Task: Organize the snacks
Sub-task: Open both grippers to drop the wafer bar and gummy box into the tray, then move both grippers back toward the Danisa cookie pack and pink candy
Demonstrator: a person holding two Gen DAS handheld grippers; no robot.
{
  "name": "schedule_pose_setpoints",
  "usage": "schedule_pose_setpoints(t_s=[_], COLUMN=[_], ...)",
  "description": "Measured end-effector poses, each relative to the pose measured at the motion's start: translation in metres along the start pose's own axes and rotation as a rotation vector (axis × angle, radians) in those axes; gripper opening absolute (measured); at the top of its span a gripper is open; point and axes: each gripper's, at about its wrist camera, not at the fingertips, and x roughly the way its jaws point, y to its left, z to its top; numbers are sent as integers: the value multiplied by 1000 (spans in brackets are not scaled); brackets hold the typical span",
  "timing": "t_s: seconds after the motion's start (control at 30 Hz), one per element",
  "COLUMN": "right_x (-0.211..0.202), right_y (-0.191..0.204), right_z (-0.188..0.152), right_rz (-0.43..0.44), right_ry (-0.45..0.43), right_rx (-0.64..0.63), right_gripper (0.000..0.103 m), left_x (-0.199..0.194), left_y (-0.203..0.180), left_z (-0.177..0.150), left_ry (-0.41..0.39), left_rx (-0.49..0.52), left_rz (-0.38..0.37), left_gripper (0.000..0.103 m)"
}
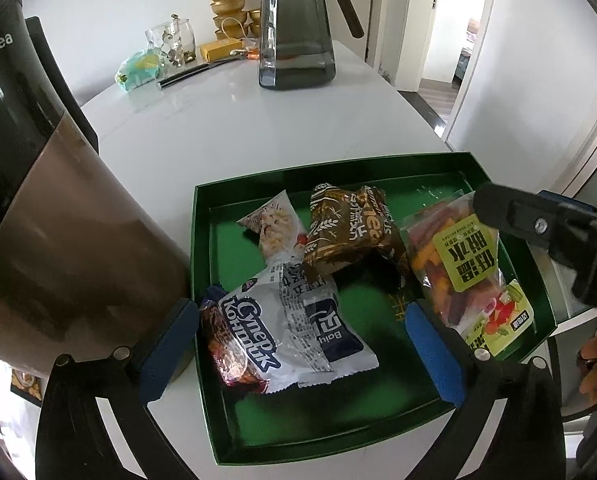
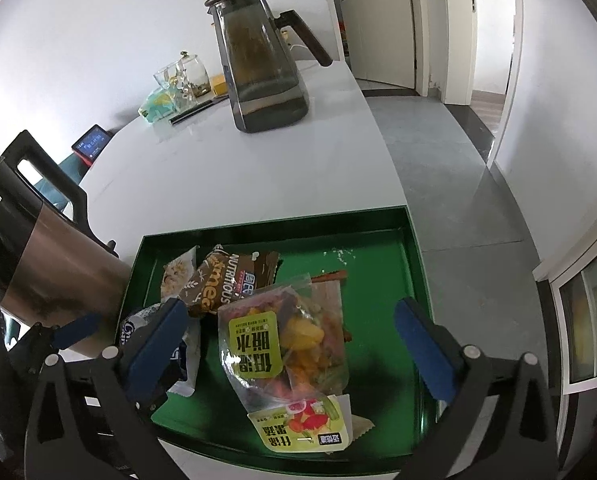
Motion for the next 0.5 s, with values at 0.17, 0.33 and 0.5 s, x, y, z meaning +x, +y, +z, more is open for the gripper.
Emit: schedule_pose_setpoints(t_s=[0.17, 0.33, 0.5], right_x=[-3, -14, -32], right_y=[3, 5, 9], right_z=[-5, -13, -25], right_rz=[-11, -31, -38], right_ry=[6, 4, -5], right_rx=[-12, -14, -21], right_gripper=[103, 103, 103], left_x=[-8, -19, -34], left_y=[-2, -6, -9], left_z=[-3, -12, -24], left_ry=[-13, -20, -26], left_rx=[6, 14, 36], left_rz=[-12, -37, -56], left_gripper=[102, 102, 102])
